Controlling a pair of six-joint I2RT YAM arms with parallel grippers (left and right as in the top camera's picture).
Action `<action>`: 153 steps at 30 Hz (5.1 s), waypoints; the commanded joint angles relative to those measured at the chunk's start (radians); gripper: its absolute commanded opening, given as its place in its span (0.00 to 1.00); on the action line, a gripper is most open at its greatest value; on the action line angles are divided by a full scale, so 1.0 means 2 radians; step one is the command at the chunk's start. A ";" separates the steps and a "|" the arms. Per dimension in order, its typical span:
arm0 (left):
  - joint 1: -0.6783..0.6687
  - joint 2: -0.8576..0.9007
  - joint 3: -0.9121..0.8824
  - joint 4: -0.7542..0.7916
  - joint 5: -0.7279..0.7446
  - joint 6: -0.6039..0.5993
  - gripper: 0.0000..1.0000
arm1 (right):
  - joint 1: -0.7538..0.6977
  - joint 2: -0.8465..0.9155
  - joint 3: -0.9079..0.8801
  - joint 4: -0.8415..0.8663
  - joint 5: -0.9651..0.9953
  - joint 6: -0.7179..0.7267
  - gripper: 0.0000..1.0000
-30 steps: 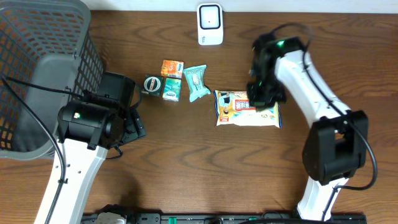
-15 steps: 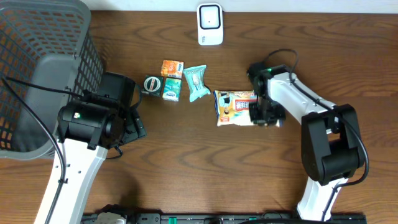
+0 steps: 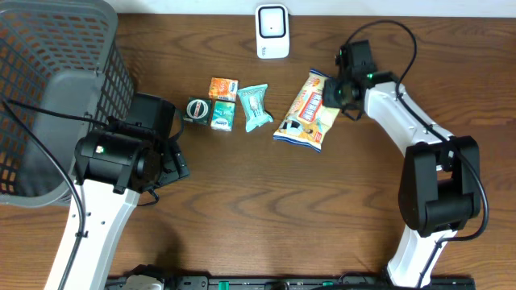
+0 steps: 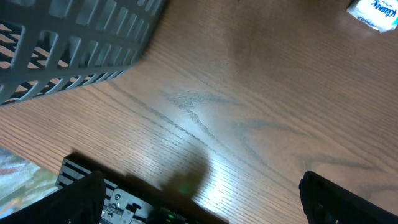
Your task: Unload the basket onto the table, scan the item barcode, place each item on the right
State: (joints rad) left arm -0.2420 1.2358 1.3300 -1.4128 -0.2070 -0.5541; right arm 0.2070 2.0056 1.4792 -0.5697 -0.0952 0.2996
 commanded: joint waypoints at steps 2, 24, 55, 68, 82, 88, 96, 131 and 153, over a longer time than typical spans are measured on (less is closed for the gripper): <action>0.002 -0.001 0.000 -0.002 0.002 -0.006 0.98 | 0.001 0.002 0.031 -0.035 -0.115 -0.004 0.36; 0.002 -0.001 0.000 -0.002 0.002 -0.006 0.98 | 0.128 0.010 0.015 -0.053 0.024 0.048 0.08; 0.002 -0.001 0.000 -0.002 0.002 -0.006 0.98 | 0.090 -0.077 0.000 -0.133 0.110 0.056 0.61; 0.002 -0.001 0.000 -0.002 0.002 -0.006 0.98 | -0.001 -0.005 -0.001 -0.034 -0.041 -0.002 0.87; 0.002 -0.001 0.000 -0.002 0.002 -0.006 0.98 | -0.063 0.070 -0.001 -0.031 -0.187 -0.036 0.91; 0.002 -0.001 0.000 -0.002 0.002 -0.006 0.98 | -0.045 0.115 -0.001 -0.027 -0.204 -0.035 0.84; 0.002 -0.001 0.000 -0.002 0.002 -0.006 0.98 | -0.033 0.148 -0.001 -0.012 -0.238 -0.022 0.01; 0.002 -0.001 0.000 -0.002 0.002 -0.006 0.98 | -0.080 -0.068 -0.006 -0.098 -0.129 0.061 0.86; 0.002 -0.001 0.000 -0.002 0.002 -0.006 0.98 | -0.058 0.124 -0.008 -0.045 -0.256 -0.006 0.86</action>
State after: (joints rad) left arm -0.2420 1.2362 1.3300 -1.4124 -0.2073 -0.5541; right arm 0.0628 2.1544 1.4876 -0.6567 -0.6048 0.3248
